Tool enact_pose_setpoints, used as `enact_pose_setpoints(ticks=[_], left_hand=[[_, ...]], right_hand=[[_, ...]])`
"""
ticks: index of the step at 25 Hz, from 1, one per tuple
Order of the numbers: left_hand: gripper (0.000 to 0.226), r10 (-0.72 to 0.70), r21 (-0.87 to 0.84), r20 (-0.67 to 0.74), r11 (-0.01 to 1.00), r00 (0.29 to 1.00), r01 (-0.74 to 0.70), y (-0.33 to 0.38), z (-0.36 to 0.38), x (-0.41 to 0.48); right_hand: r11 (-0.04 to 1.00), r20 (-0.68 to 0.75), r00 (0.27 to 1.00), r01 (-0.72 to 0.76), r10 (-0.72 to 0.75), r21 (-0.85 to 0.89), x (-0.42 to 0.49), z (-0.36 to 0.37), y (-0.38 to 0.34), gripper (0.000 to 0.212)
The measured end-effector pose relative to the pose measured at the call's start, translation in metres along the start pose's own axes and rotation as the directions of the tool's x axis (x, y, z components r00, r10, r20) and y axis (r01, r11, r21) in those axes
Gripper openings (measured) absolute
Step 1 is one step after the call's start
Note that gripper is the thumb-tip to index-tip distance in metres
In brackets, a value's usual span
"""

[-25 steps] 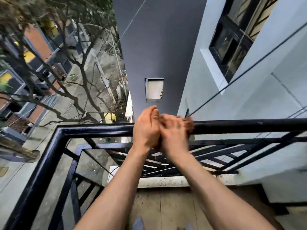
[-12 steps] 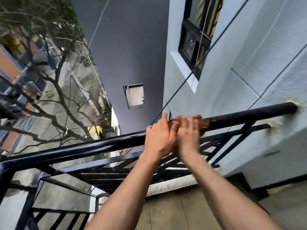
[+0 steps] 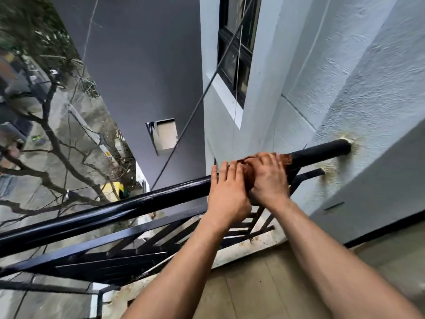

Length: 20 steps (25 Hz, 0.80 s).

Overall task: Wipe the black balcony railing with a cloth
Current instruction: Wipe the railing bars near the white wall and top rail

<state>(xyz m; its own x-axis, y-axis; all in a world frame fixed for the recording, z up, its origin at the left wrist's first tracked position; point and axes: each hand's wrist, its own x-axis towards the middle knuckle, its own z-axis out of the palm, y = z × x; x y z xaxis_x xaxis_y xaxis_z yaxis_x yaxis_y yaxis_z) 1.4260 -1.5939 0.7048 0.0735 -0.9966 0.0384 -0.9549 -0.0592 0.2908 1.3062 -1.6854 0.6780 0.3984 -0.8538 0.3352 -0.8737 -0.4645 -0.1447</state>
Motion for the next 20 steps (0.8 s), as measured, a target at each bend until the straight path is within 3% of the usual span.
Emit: enact_pose_setpoints(ticks=[2,4,6,7,8,11,12,14,16,18,20], left_hand=[[0.089,-0.028,-0.108,-0.001,0.994,1.000,0.028,0.006,-0.004,0.007],[0.084,-0.134,-0.313,-0.017,0.942,0.991,0.122,0.015,-0.008,0.025],[0.073,-0.325,-0.630,0.096,0.712,0.941,0.310,0.027,-0.021,0.051],[0.072,-0.345,-0.702,0.164,0.617,0.924,0.355,0.038,-0.026,0.064],[0.072,-0.318,-0.691,0.211,0.620,0.924,0.372,0.048,-0.028,0.073],[0.061,-0.224,-0.374,0.247,0.876,0.943,0.305,0.071,-0.025,0.085],[0.056,-0.202,-0.295,0.237,0.917,0.950,0.268,0.076,-0.024,0.084],[0.051,-0.154,-0.234,0.246,0.949,0.957,0.213,0.077,-0.018,0.089],[0.051,-0.089,-0.205,0.259,0.968,0.962,0.145,0.082,-0.012,0.100],[0.057,-0.010,-0.172,0.263,0.983,0.965,0.057,0.094,-0.003,0.118],[0.068,0.052,-0.137,0.275,0.990,0.960,-0.015,0.106,0.003,0.130]], right_hand=[[0.999,-0.101,0.995,-0.002,-0.002,-0.038,-0.006,0.018,-0.015,0.040],[0.979,-0.070,0.978,0.200,-0.197,0.043,-0.013,0.024,-0.008,0.062],[0.928,-0.010,0.934,0.355,-0.356,0.113,-0.006,0.008,0.027,0.082],[0.939,0.038,0.941,0.333,-0.337,0.089,-0.001,-0.005,0.049,0.086],[0.969,0.100,0.964,0.245,-0.247,0.031,0.004,-0.014,0.074,0.087],[0.954,0.144,0.985,-0.048,0.094,-0.295,0.042,-0.037,0.154,0.074],[0.915,0.148,0.972,-0.112,0.182,-0.388,0.051,-0.043,0.169,0.065],[0.888,0.114,0.956,-0.203,0.272,-0.413,0.053,-0.039,0.156,0.057],[0.945,0.088,0.980,-0.148,0.181,-0.292,0.036,-0.016,0.127,0.062],[0.986,0.094,0.996,0.015,0.001,-0.167,0.014,-0.005,0.119,0.076],[0.936,0.201,0.978,0.128,-0.063,-0.329,0.030,-0.026,0.158,0.079]])
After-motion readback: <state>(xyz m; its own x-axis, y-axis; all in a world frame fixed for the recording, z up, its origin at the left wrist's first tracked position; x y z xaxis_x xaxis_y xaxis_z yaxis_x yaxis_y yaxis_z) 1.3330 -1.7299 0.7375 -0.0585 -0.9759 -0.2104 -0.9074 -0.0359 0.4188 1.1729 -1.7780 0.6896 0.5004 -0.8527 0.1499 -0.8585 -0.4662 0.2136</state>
